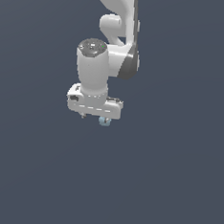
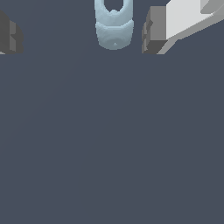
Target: Pick up the object and move it to a goal position.
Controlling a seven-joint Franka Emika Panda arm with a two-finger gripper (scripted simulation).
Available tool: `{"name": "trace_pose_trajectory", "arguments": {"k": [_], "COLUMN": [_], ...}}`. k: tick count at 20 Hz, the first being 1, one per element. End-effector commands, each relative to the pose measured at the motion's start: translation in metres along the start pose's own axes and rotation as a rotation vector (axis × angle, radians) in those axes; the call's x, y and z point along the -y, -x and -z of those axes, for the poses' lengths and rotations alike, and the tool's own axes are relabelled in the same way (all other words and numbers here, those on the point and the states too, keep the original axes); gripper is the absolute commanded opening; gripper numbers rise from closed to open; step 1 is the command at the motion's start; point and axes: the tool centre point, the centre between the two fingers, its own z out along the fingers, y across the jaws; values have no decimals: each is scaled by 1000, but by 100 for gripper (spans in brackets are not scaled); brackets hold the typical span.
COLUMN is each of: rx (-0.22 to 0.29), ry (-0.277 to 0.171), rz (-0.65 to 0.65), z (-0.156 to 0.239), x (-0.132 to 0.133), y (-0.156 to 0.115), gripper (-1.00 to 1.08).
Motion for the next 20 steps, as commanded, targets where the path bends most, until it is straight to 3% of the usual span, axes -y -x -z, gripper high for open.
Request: {"name": "trace_pose_trajectory", "arguments": {"k": [1,13,20], "rx": [5,36,47], "ry": [-2,-15,-19], "rz": [4,28,36], "z": [-9,-64,-81], "x": [3,18,22], "y": [8,77,103], "gripper": [100,100,100]}}
